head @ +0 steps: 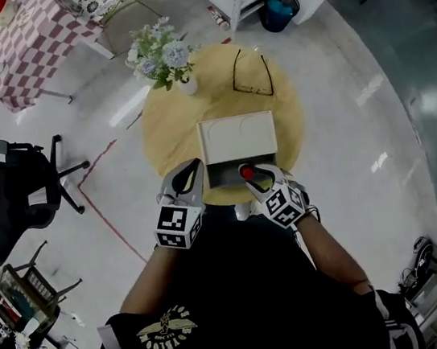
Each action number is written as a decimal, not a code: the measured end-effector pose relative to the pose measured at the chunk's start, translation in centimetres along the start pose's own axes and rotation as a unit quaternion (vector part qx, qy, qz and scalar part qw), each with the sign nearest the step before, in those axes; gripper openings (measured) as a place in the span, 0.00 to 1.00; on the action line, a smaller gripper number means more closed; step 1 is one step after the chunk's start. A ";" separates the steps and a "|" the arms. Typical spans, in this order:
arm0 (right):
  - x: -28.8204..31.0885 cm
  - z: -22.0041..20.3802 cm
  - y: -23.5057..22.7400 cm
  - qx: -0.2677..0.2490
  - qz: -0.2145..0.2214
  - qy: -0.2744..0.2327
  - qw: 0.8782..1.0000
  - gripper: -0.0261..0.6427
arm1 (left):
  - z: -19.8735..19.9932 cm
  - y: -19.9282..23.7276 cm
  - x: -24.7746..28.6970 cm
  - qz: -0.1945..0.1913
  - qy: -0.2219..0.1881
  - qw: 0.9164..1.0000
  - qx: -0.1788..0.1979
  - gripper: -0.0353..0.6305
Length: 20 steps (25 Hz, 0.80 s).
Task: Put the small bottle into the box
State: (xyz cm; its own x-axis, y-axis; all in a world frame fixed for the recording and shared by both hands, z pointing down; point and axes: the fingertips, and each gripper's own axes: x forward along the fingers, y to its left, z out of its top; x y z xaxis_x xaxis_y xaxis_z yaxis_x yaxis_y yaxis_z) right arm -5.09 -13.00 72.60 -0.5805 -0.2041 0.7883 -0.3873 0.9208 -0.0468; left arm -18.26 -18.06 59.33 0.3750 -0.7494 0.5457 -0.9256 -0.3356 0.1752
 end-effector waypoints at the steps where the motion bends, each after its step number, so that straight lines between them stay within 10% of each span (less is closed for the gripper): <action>1: 0.8 -0.7 0.1 -0.004 0.003 0.009 1.000 0.29 | 0.0 0.3 0.2 0.000 0.001 1.000 0.002 0.05; 13: 4.9 -2.8 0.3 -0.044 -0.016 0.059 0.997 0.27 | 1.9 2.0 0.8 -0.016 -0.002 1.000 0.020 0.05; 20: 0.4 0.6 0.0 0.017 -0.017 0.029 0.999 0.27 | 3.8 2.2 0.3 -0.031 -0.029 0.999 0.015 0.05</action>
State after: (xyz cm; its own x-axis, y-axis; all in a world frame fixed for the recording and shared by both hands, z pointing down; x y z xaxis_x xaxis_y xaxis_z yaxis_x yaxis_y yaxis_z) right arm -5.73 -13.30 72.60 -0.5240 -0.2139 0.8244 -0.4313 0.9013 -0.0403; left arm -20.02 -21.22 56.78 0.4339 -0.7590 0.4854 -0.8993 -0.3976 0.1821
